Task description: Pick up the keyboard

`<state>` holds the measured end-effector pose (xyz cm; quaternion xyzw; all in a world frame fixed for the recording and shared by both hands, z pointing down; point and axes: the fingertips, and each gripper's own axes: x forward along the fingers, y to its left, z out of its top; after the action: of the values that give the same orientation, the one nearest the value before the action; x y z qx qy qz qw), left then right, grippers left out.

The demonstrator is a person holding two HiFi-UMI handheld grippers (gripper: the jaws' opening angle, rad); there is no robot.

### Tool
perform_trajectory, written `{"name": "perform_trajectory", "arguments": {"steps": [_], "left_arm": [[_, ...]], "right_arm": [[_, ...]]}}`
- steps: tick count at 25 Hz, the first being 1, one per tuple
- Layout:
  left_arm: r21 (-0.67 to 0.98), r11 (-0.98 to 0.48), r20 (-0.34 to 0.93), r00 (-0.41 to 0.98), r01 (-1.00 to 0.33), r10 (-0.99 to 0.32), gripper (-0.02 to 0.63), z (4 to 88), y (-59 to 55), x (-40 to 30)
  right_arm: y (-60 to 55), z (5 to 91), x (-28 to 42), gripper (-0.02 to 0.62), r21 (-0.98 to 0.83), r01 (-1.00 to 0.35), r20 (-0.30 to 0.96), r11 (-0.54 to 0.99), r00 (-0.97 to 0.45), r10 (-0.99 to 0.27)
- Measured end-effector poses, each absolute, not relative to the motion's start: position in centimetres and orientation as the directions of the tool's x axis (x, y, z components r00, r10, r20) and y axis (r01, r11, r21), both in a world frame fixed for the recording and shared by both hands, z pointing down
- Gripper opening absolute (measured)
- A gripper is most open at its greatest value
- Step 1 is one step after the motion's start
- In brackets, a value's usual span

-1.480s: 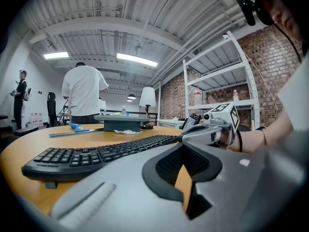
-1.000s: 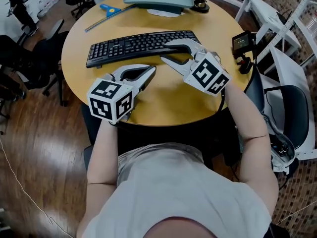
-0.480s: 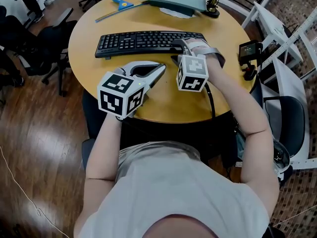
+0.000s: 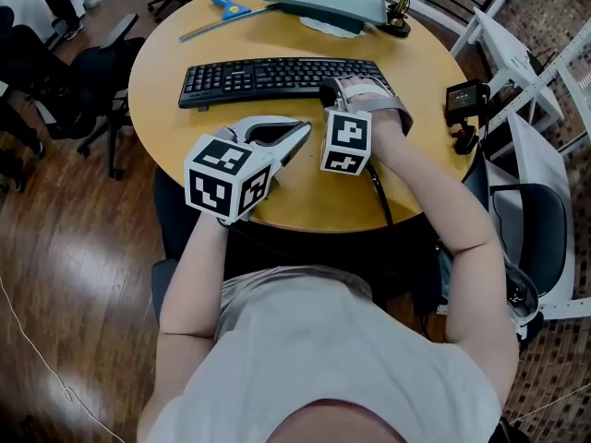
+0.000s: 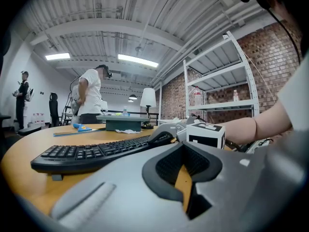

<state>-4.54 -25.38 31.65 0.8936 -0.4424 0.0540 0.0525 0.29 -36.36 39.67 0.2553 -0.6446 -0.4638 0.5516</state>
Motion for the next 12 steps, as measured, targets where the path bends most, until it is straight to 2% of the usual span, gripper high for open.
{"name": "perform_trajectory", "arguments": {"steps": [12], "left_arm": [[0.045, -0.604, 0.143, 0.603, -0.796, -0.785, 0.000, 31.6, -25.4, -4.6]], "right_arm": [[-35.7, 38.0, 0.4, 0.086, 0.912, 0.127, 0.411, 0.391, -0.313, -0.856]]}}
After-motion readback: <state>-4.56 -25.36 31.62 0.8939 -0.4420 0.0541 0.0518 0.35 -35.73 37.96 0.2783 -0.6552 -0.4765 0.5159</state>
